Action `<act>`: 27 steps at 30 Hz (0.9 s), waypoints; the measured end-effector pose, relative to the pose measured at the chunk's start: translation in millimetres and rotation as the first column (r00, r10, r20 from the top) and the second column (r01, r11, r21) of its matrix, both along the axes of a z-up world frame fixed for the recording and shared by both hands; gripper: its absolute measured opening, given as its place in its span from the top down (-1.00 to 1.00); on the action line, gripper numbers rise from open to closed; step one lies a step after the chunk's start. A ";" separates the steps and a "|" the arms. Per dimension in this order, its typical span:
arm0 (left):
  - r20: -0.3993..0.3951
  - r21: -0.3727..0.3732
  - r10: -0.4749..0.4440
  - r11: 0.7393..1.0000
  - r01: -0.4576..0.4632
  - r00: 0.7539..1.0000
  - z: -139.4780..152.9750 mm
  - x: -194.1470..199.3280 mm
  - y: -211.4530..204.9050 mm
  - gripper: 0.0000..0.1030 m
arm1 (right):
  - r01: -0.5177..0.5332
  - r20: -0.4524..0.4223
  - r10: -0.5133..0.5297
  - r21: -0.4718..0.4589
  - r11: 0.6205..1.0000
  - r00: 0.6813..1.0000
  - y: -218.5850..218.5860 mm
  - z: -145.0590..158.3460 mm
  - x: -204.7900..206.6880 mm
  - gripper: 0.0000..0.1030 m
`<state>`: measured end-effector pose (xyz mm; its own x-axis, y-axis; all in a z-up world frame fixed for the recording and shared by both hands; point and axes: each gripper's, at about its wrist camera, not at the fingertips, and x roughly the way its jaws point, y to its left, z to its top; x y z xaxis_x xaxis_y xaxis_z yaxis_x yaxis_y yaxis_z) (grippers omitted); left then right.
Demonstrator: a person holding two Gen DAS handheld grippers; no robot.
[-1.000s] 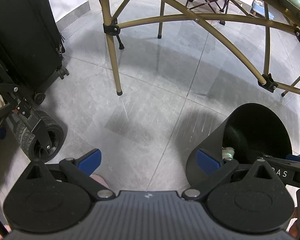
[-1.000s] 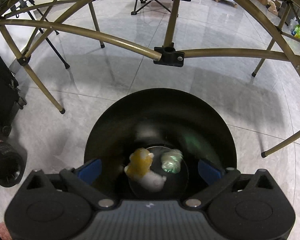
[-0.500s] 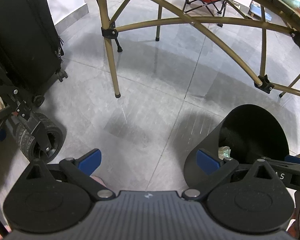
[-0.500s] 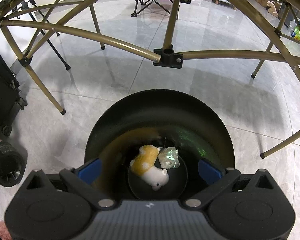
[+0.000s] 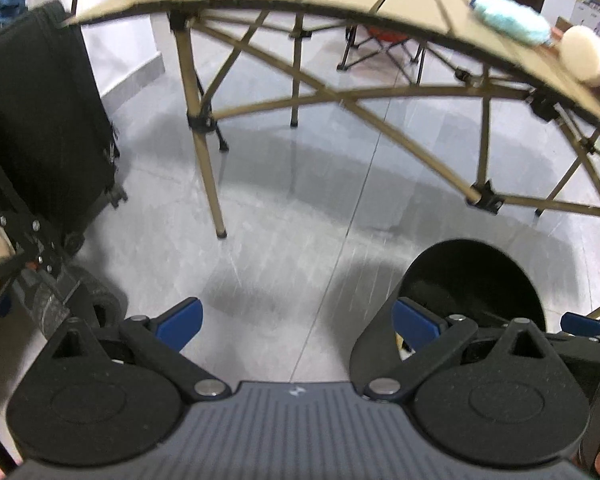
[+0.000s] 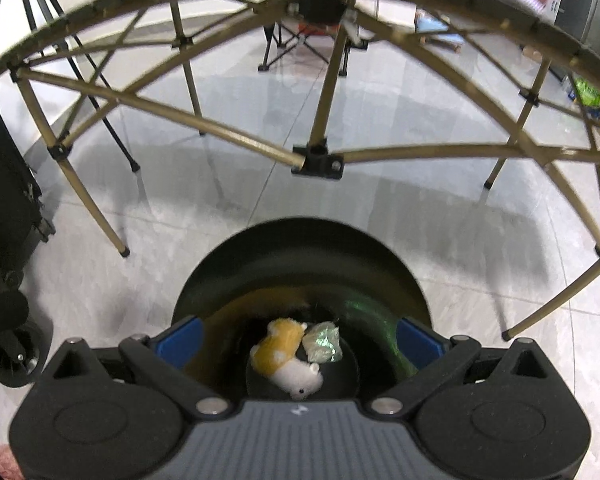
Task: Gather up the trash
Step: 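Raise both tools away from the bin toward the table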
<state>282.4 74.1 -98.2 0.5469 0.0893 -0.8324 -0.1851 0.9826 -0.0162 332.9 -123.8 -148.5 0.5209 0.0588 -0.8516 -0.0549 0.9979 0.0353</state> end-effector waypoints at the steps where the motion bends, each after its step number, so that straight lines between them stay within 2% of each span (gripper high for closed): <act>1: 0.016 0.003 -0.003 1.000 0.002 1.000 4.1 -1.2 -2.1 -1.00 | 0.001 0.016 -0.001 0.000 1.000 1.000 -1.5 4.7 -2.5 -1.00; 9: 0.097 0.004 -0.033 0.999 0.033 0.995 31.3 -7.9 -19.9 -1.00 | 0.015 0.139 -0.020 0.041 0.999 0.990 -19.8 44.7 -20.0 -1.00; 14: 0.146 -0.010 -0.041 0.999 0.042 0.989 49.6 -15.4 -25.2 -1.00 | 0.017 0.244 -0.032 0.064 0.998 0.969 -30.8 74.6 -31.3 -1.00; 21: 0.231 -0.003 -0.053 0.998 0.055 0.971 81.5 -20.8 -32.7 -1.00 | 0.019 0.422 -0.059 0.097 0.995 0.905 -48.2 122.2 -45.1 -1.00; 27: 0.300 0.006 -0.058 0.998 0.059 0.952 104.4 -14.0 -38.9 -1.00 | 0.005 0.516 -0.067 0.120 0.993 0.854 -62.5 148.2 -43.9 -1.00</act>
<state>268.4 35.2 6.2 0.7760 0.0475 -0.6290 -0.1131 0.9915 -0.0647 289.0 -186.4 -0.3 0.8882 0.1090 -0.4463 -0.0605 0.9908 0.1214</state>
